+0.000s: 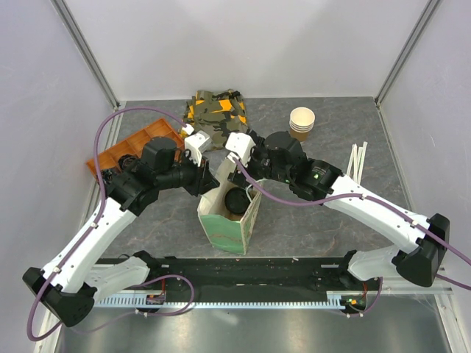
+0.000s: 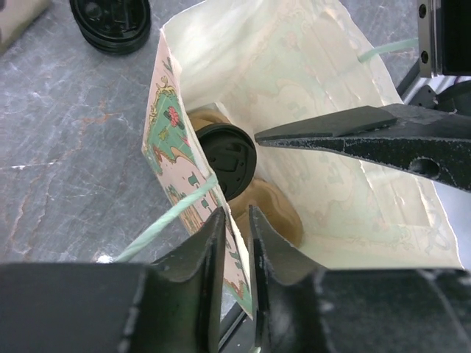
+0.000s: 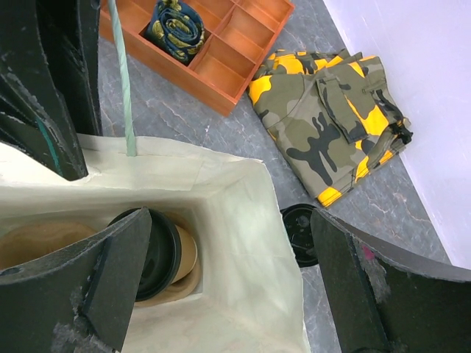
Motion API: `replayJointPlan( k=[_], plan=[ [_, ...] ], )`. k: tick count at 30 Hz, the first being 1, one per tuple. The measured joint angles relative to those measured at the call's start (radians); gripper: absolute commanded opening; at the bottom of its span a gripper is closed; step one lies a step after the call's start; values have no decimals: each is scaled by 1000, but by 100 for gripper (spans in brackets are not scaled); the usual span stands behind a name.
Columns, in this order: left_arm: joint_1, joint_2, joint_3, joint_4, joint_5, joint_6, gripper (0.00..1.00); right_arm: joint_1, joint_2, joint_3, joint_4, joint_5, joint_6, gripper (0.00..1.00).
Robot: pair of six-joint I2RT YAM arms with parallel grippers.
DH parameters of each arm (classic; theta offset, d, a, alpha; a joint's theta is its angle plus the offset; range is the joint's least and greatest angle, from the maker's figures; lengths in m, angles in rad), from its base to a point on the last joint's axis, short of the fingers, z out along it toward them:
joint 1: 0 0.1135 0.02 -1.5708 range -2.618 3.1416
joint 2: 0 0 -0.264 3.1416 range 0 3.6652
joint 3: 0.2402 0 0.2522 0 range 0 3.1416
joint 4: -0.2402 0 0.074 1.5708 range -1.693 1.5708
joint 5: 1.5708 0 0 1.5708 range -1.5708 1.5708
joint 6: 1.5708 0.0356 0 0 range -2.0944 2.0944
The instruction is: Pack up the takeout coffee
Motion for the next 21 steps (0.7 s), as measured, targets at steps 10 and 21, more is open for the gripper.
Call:
replayJointPlan(
  k=[10, 21],
  plan=[
    [-29, 10, 39, -22, -58, 3, 35, 0, -9, 0, 11, 12, 0, 98],
    [-57, 15, 64, -45, -89, 24, 45, 0, -14, 0, 26, 16, 0, 98]
  ],
)
